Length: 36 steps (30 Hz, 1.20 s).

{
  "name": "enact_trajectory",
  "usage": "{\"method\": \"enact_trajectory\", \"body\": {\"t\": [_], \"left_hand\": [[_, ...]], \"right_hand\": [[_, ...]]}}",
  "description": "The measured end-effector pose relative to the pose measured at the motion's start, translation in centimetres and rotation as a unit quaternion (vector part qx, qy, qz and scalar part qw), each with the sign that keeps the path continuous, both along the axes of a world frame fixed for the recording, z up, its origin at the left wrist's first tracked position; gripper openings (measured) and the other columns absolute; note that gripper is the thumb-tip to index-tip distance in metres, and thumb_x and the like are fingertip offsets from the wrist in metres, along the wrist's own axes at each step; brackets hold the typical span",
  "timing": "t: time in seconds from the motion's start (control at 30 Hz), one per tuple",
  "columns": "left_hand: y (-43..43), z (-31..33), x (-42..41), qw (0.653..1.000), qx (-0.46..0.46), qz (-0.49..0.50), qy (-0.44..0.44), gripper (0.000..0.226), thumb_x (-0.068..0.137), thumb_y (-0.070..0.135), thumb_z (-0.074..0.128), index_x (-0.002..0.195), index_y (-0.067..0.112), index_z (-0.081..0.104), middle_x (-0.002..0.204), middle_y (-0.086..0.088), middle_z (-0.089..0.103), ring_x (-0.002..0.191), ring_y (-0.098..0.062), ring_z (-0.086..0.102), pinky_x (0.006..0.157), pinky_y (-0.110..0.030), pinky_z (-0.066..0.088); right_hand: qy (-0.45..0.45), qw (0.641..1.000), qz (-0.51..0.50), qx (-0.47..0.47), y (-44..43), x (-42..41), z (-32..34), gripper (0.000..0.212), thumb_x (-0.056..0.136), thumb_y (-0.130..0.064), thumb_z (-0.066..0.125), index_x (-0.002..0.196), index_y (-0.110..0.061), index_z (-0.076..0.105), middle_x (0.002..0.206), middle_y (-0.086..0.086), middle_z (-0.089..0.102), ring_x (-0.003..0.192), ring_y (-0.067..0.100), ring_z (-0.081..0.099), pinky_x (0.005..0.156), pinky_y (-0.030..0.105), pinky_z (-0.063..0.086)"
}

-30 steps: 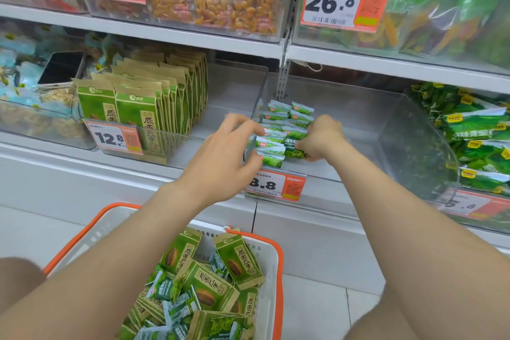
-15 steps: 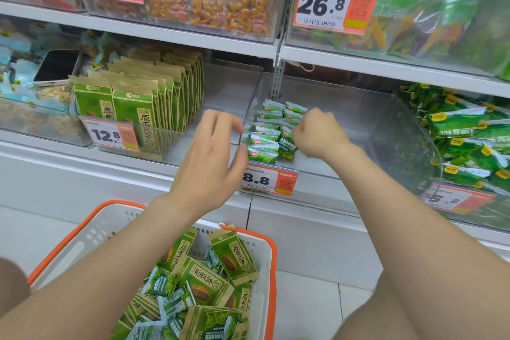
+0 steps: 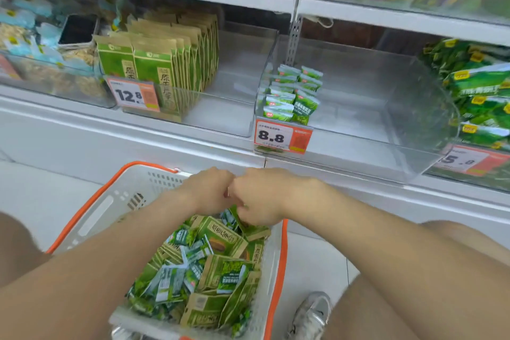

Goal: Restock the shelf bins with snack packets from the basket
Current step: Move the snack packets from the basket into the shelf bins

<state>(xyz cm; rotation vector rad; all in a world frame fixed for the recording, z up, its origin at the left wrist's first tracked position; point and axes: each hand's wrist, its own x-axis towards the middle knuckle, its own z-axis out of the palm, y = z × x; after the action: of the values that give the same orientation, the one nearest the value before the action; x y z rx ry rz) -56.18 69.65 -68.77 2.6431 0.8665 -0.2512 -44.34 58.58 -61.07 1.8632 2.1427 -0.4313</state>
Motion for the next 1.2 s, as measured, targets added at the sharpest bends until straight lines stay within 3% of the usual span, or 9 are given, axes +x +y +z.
{"method": "enact_trajectory", "body": {"t": [0.07, 0.17, 0.23, 0.3, 0.43, 0.6, 0.73, 1.0, 1.2], "left_hand": [[0.4, -2.6, -0.9, 0.997, -0.011, -0.012, 0.079, 0.015, 0.09, 0.032, 0.057, 0.084, 0.019, 0.062, 0.096, -0.008, 0.072, 0.093, -0.03, 0.067, 0.079, -0.041, 0.057], [1.2, -6.8, -2.4, 0.98, -0.035, -0.023, 0.194, 0.02, 0.1, 0.012, 0.049, 0.098, 0.006, 0.069, 0.089, -0.008, 0.067, 0.083, -0.029, 0.066, 0.08, -0.044, 0.058], [1.6, -8.9, -3.6, 0.962, -0.031, -0.038, 0.267, 0.023, 0.1, 0.004, 0.05, 0.116, 0.005, 0.066, 0.108, -0.012, 0.069, 0.096, -0.031, 0.068, 0.085, -0.045, 0.058], [1.8, -10.1, -4.4, 0.951, -0.035, -0.03, 0.306, 0.041, 0.099, -0.002, 0.05, 0.139, 0.007, 0.052, 0.136, -0.018, 0.059, 0.115, -0.035, 0.063, 0.089, -0.042, 0.055], [2.3, -11.7, -5.3, 0.948, -0.042, -0.006, 0.316, 0.091, 0.096, -0.015, 0.049, 0.167, 0.017, 0.002, 0.172, -0.019, 0.005, 0.149, -0.041, 0.039, 0.107, -0.046, 0.047], [3.0, -13.4, -5.7, 0.95, -0.041, -0.034, 0.309, 0.068, 0.098, 0.007, 0.067, 0.157, 0.011, 0.033, 0.147, -0.015, 0.05, 0.128, -0.033, 0.059, 0.1, -0.04, 0.055], [2.5, -14.1, -5.6, 0.942, 0.013, -0.075, 0.326, 0.071, 0.093, 0.016, 0.078, 0.15, 0.007, 0.037, 0.142, -0.014, 0.054, 0.126, -0.033, 0.06, 0.099, -0.04, 0.055], [2.8, -15.1, -6.1, 0.946, 0.025, -0.051, 0.318, 0.056, 0.091, 0.0, 0.068, 0.142, 0.007, 0.046, 0.138, -0.014, 0.052, 0.131, -0.036, 0.052, 0.107, -0.046, 0.05], [1.8, -13.7, -6.2, 0.959, -0.035, -0.034, 0.278, 0.061, 0.094, -0.005, 0.062, 0.148, 0.005, 0.036, 0.136, -0.017, 0.052, 0.12, -0.033, 0.06, 0.087, -0.035, 0.054]], "right_hand": [[-0.029, 0.997, 0.027, -0.063, 0.3, -1.0, -1.6, 0.018, 0.094, -0.018, 0.053, 0.077, -0.016, 0.05, 0.077, 0.001, 0.052, 0.073, 0.027, 0.06, 0.063, 0.037, 0.056], [-0.069, 0.99, 0.051, -0.115, 0.7, -2.1, -2.4, 0.023, 0.095, -0.011, 0.051, 0.072, -0.014, 0.05, 0.076, 0.002, 0.051, 0.061, 0.02, 0.049, 0.051, 0.031, 0.042], [-0.075, 0.989, 0.057, -0.115, 1.0, -2.3, -2.4, 0.022, 0.095, -0.009, 0.051, 0.074, -0.013, 0.053, 0.076, 0.002, 0.051, 0.06, 0.018, 0.048, 0.051, 0.029, 0.04], [-0.066, 0.991, 0.049, -0.101, 1.5, -2.3, -2.4, 0.017, 0.095, -0.01, 0.05, 0.08, -0.011, 0.058, 0.077, 0.002, 0.054, 0.059, 0.018, 0.049, 0.05, 0.029, 0.04], [-0.06, 0.994, 0.038, -0.084, 2.3, -2.1, -2.2, 0.015, 0.095, -0.009, 0.048, 0.083, -0.014, 0.056, 0.081, 0.003, 0.054, 0.063, 0.02, 0.054, 0.051, 0.03, 0.041], [-0.072, 0.992, 0.042, -0.098, 2.9, -2.1, -2.1, 0.021, 0.096, -0.007, 0.048, 0.077, -0.017, 0.047, 0.083, 0.003, 0.052, 0.065, 0.018, 0.053, 0.051, 0.031, 0.041], [-0.076, 0.991, 0.045, -0.097, 3.2, -2.2, -2.2, 0.014, 0.097, -0.008, 0.047, 0.085, -0.015, 0.054, 0.086, 0.004, 0.053, 0.062, 0.018, 0.053, 0.048, 0.03, 0.038], [-0.063, 0.993, 0.04, -0.087, 2.9, -2.2, -1.7, 0.014, 0.098, -0.013, 0.048, 0.096, -0.012, 0.061, 0.086, 0.004, 0.054, 0.061, 0.019, 0.051, 0.049, 0.028, 0.038], [-0.044, 0.995, 0.03, -0.084, 1.9, -1.7, -1.1, 0.011, 0.099, -0.017, 0.048, 0.102, -0.014, 0.058, 0.09, 0.005, 0.054, 0.068, 0.021, 0.056, 0.053, 0.03, 0.041]]}}
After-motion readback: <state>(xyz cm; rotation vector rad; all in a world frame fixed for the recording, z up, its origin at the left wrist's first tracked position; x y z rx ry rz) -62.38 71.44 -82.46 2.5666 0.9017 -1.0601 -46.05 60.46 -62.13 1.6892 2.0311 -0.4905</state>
